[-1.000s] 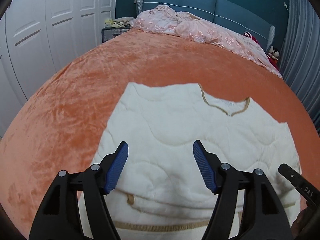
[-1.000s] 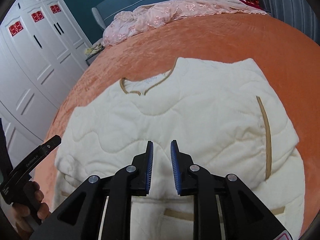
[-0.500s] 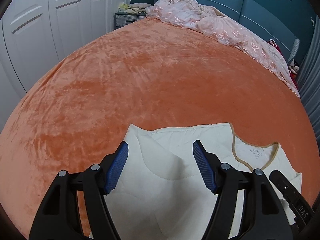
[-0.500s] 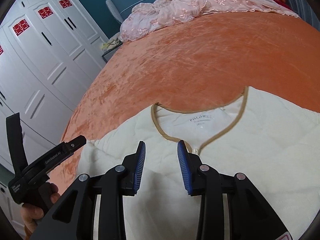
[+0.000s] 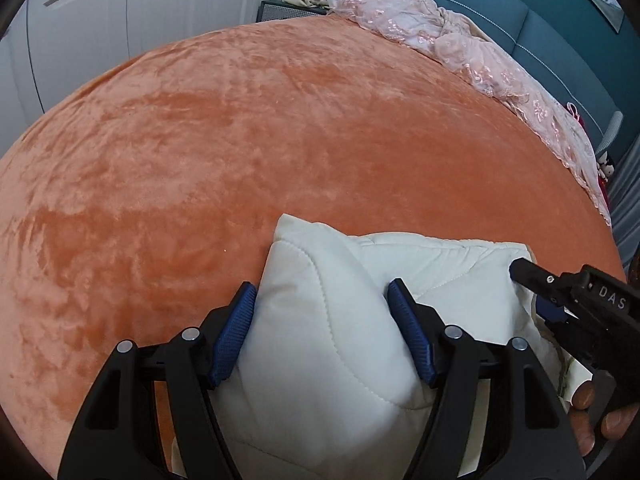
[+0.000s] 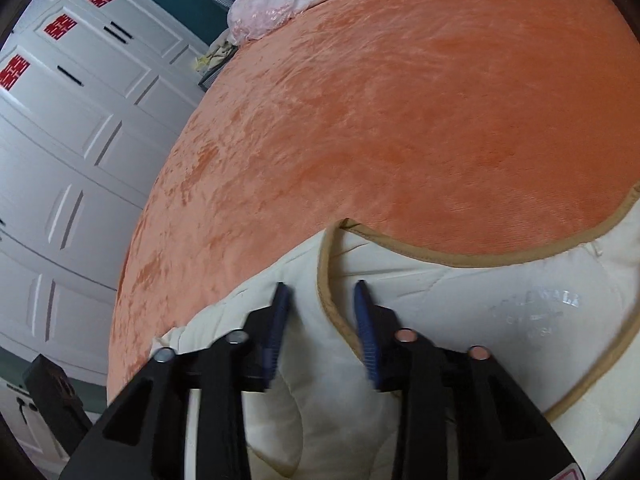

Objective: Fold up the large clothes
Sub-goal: 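Grasp the collar edge with both grippers and lift it toward the hem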

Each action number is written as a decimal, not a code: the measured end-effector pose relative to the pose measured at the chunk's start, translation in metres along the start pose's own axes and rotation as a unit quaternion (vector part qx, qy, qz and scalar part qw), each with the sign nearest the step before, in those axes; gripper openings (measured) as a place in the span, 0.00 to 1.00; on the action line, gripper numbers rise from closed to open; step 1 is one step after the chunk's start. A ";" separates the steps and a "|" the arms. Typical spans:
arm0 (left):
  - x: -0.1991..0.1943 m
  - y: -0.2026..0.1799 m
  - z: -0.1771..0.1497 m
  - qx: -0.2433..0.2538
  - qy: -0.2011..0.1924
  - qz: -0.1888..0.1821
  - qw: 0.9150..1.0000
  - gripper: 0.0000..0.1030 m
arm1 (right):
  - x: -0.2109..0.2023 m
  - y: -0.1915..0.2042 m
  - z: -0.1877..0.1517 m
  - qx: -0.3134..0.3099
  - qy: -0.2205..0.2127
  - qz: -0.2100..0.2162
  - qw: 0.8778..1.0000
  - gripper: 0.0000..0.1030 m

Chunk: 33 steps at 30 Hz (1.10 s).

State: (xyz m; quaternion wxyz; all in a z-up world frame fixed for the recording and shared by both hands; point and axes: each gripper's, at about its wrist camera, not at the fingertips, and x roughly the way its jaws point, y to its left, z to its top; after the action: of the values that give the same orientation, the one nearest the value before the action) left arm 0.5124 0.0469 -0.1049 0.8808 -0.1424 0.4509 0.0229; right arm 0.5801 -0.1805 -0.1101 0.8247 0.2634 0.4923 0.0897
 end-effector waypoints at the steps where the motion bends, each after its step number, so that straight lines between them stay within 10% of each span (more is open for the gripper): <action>1: 0.000 -0.001 0.000 0.003 -0.003 0.004 1.000 0.64 | 0.002 0.005 -0.001 -0.017 0.002 -0.005 1.000 0.03; 7: 0.001 -0.002 -0.006 0.006 -0.024 0.017 1.000 0.64 | -0.015 0.016 -0.006 -0.055 -0.076 -0.039 0.995 0.01; 26: 0.017 -0.025 -0.013 0.068 -0.034 0.098 0.992 0.72 | 0.026 0.020 -0.020 -0.105 -0.067 -0.153 0.980 0.00; 33: 0.017 -0.024 -0.012 0.065 -0.036 0.101 0.992 0.75 | -0.059 0.001 -0.017 -0.022 -0.190 -0.155 0.969 0.11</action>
State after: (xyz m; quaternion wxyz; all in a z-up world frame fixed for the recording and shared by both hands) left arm 0.5168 0.0190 -0.1195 0.8968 -0.0378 0.4320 0.0880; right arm 0.5365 -0.1980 -0.0705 0.9124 0.1780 0.3597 -0.0801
